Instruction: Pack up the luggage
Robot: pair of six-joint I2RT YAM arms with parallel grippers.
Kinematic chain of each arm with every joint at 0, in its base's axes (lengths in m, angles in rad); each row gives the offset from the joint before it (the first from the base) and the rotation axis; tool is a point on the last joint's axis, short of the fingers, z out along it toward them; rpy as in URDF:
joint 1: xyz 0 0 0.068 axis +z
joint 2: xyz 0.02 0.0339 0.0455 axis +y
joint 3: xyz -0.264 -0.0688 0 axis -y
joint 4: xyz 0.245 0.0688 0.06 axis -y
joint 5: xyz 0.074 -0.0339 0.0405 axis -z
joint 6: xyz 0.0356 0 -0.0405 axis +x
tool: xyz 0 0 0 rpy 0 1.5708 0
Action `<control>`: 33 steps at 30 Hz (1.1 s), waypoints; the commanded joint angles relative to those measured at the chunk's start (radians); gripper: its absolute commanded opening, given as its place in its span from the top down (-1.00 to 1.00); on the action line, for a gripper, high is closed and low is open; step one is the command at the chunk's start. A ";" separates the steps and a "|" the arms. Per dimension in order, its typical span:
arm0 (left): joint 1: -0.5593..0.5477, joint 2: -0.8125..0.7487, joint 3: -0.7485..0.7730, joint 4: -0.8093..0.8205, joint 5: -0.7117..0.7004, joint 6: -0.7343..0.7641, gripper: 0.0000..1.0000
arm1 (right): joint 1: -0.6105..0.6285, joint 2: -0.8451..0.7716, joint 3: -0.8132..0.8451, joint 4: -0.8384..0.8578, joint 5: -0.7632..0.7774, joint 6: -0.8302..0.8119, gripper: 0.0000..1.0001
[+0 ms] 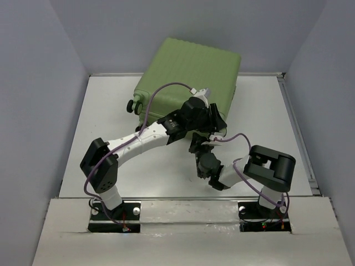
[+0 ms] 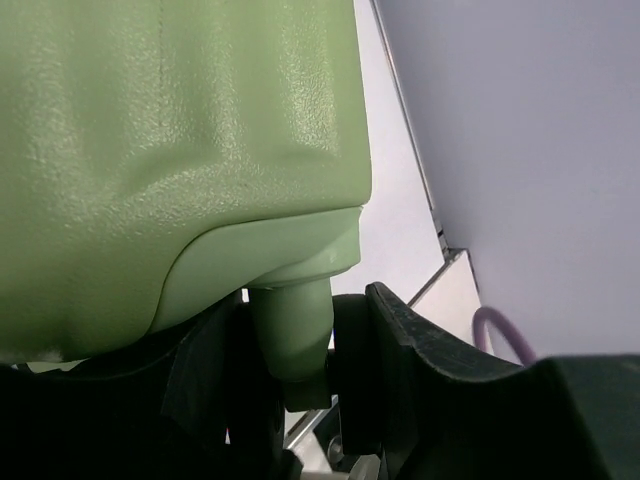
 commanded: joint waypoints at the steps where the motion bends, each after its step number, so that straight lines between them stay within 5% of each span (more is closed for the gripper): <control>1: -0.184 0.025 0.192 0.540 0.257 -0.088 0.89 | 0.098 0.077 0.196 0.284 -0.194 -0.057 0.87; 4: -0.202 0.040 0.194 0.537 0.258 -0.088 0.74 | 0.098 0.108 0.229 0.272 -0.225 -0.030 0.87; 6: -0.204 0.034 0.197 0.504 0.273 -0.066 0.12 | 0.098 0.105 0.219 0.273 -0.222 -0.027 0.86; 7: -0.198 0.022 0.212 0.458 0.261 -0.039 -0.57 | 0.098 0.096 0.169 0.273 -0.194 -0.005 0.87; 9: -0.193 -0.029 0.267 0.225 0.170 0.130 -0.97 | 0.098 0.049 0.092 0.281 -0.127 0.022 0.87; 12: -0.172 -0.111 0.414 -0.069 0.039 0.324 -0.98 | 0.098 0.004 -0.008 0.281 -0.082 0.038 0.86; 15: -0.077 -0.263 0.427 -0.211 -0.018 0.357 -0.98 | 0.098 -0.011 -0.068 0.272 -0.074 0.062 0.86; 24: 0.391 -0.782 -0.170 -0.495 -0.119 0.417 -0.97 | 0.089 -0.086 -0.191 0.224 -0.102 0.124 0.86; 31: 0.434 -0.825 -0.308 -0.549 -0.194 0.474 -0.98 | 0.069 -0.171 -0.232 0.120 -0.131 0.153 0.86; 33: 0.434 -0.778 -0.294 -0.518 -0.101 0.511 -0.98 | 0.069 -0.183 -0.232 0.103 -0.143 0.145 0.86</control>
